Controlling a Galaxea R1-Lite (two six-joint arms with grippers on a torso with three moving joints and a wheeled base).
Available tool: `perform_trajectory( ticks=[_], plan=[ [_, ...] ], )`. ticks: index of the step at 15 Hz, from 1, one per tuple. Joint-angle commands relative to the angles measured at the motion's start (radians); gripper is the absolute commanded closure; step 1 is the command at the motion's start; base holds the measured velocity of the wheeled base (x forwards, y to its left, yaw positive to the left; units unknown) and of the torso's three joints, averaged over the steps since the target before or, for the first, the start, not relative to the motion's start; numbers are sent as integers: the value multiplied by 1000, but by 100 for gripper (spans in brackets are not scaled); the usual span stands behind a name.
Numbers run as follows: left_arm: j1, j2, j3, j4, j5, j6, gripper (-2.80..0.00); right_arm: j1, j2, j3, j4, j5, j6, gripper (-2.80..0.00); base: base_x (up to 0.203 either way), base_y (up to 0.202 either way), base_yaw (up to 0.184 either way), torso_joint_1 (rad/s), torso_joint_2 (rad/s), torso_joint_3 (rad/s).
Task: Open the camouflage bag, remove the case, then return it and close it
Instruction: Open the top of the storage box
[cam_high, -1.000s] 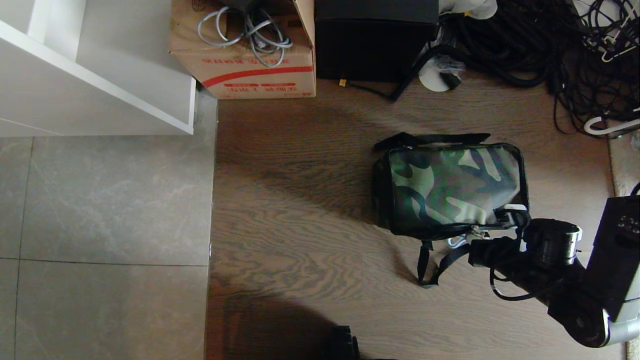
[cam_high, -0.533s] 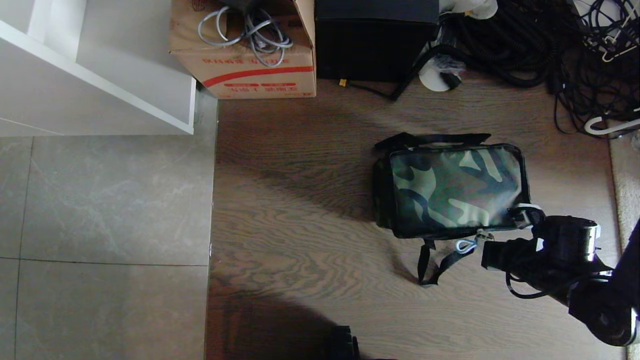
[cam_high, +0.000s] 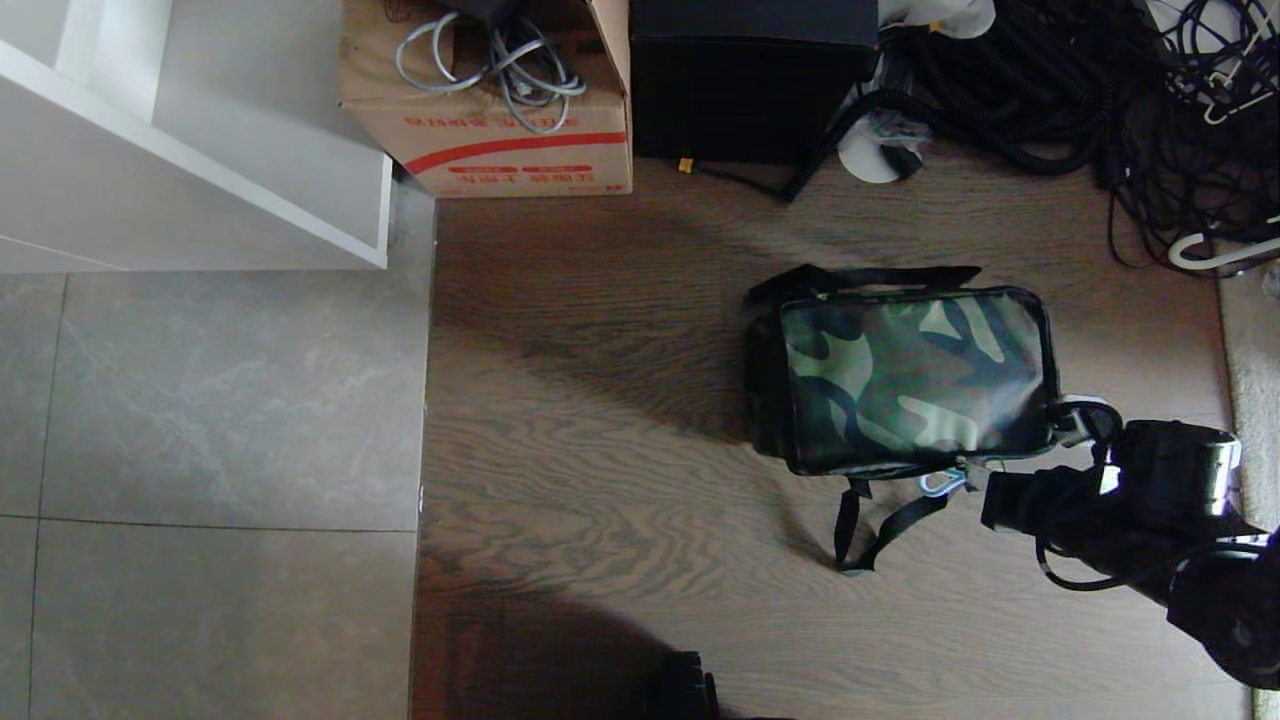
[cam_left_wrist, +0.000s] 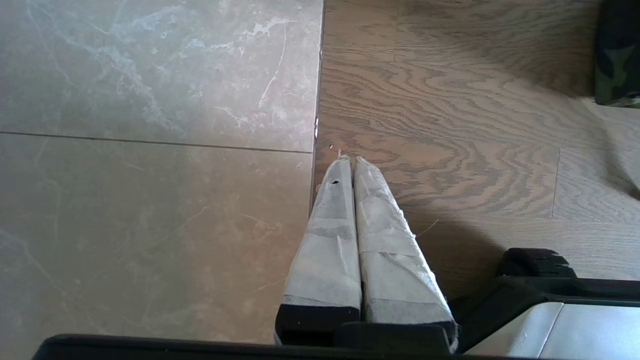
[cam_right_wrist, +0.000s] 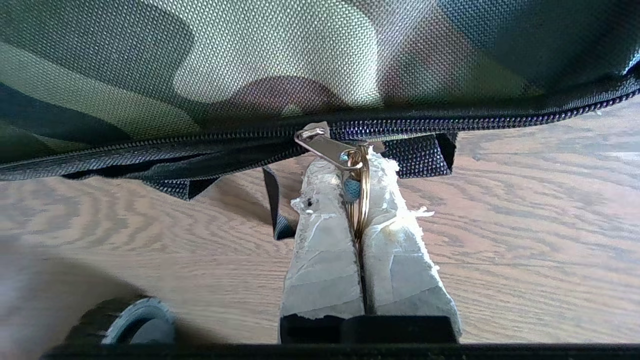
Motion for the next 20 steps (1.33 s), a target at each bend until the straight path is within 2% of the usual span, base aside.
perform_trajectory(
  ticks=[1, 5, 9, 17, 20],
  plan=[
    [0, 2, 0, 0, 0, 0, 0, -49, -15, -6, -8, 47, 0, 0, 0, 0, 0, 0, 0, 0],
    [0, 2, 0, 0, 0, 0, 0, -166, -23, -7, -8, 205, 0, 0, 0, 0, 0, 0, 0, 0],
    [0, 2, 0, 0, 0, 0, 0, -206, -29, -11, -9, 255, 0, 0, 0, 0, 0, 0, 0, 0],
    [0, 2, 0, 0, 0, 0, 0, -389, -29, -22, -11, 493, -26, 0, 0, 0, 0, 0, 0, 0],
    [0, 2, 0, 0, 0, 0, 0, -390, -34, 2, -7, 503, -35, 0, 0, 0, 0, 0, 0, 0]
  ],
)
